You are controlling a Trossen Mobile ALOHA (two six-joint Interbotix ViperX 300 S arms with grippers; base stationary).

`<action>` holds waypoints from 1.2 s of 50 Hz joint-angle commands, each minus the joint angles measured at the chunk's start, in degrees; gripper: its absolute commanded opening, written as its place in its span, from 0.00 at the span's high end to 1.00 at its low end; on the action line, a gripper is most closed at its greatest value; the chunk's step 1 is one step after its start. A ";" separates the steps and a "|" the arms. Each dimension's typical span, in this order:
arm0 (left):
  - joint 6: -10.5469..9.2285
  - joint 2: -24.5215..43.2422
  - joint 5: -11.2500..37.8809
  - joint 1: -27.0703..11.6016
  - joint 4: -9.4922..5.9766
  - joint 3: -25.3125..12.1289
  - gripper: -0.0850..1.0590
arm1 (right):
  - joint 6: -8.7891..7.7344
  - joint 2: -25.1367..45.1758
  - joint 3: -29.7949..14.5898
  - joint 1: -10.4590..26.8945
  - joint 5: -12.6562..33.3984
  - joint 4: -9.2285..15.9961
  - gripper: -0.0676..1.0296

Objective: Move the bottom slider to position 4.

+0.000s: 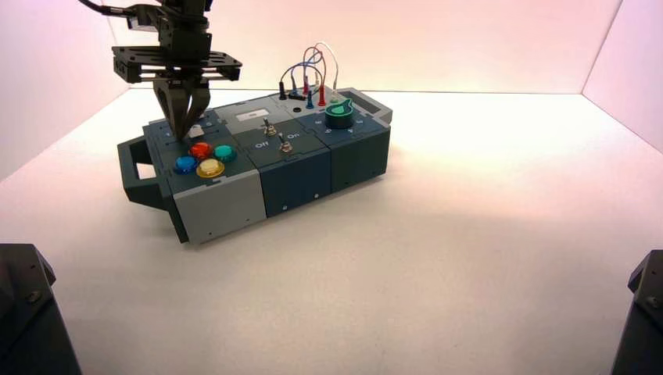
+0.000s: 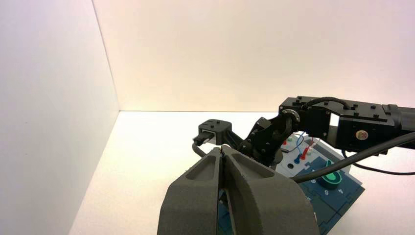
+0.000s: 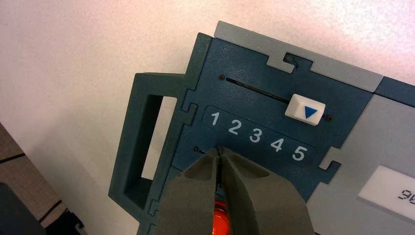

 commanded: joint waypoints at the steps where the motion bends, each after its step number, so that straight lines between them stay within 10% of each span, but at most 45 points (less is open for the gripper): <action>1: 0.18 0.62 -0.53 0.18 -0.09 -0.97 0.95 | 0.09 -2.90 -0.44 -0.35 0.00 -0.53 0.96; 60: 0.26 0.00 -0.53 0.18 -0.09 -0.97 0.95 | 0.70 -2.37 -0.44 -0.97 0.62 -1.85 0.96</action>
